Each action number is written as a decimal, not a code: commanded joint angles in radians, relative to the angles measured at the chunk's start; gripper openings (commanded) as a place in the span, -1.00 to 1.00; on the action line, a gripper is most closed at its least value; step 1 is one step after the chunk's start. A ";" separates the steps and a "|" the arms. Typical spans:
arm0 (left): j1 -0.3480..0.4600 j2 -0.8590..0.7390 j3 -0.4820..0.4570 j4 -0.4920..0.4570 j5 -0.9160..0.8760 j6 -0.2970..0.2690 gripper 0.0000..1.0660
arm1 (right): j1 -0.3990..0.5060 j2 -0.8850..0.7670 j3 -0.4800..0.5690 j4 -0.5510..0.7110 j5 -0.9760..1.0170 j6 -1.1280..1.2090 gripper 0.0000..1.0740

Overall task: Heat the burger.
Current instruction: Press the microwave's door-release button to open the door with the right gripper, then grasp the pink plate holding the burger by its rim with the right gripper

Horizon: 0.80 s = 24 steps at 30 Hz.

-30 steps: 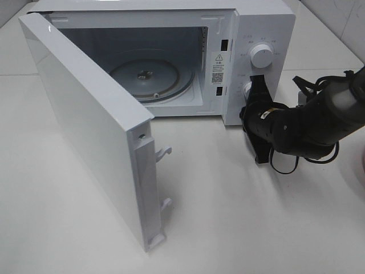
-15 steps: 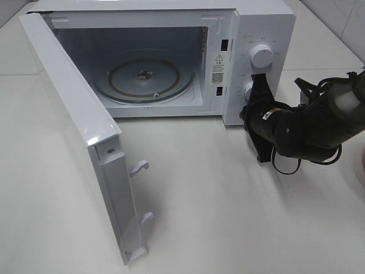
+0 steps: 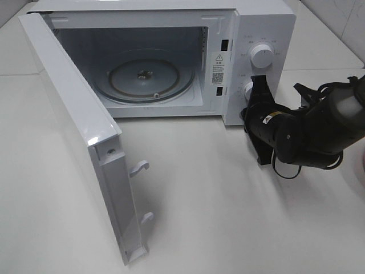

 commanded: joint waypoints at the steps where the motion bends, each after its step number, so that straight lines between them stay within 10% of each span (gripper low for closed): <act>1: 0.003 -0.013 -0.001 -0.007 0.000 0.000 0.92 | 0.003 -0.020 0.005 -0.012 -0.030 0.002 -1.00; 24: 0.003 -0.013 -0.001 -0.007 0.000 0.000 0.92 | 0.003 -0.148 0.141 0.000 -0.014 -0.069 -1.00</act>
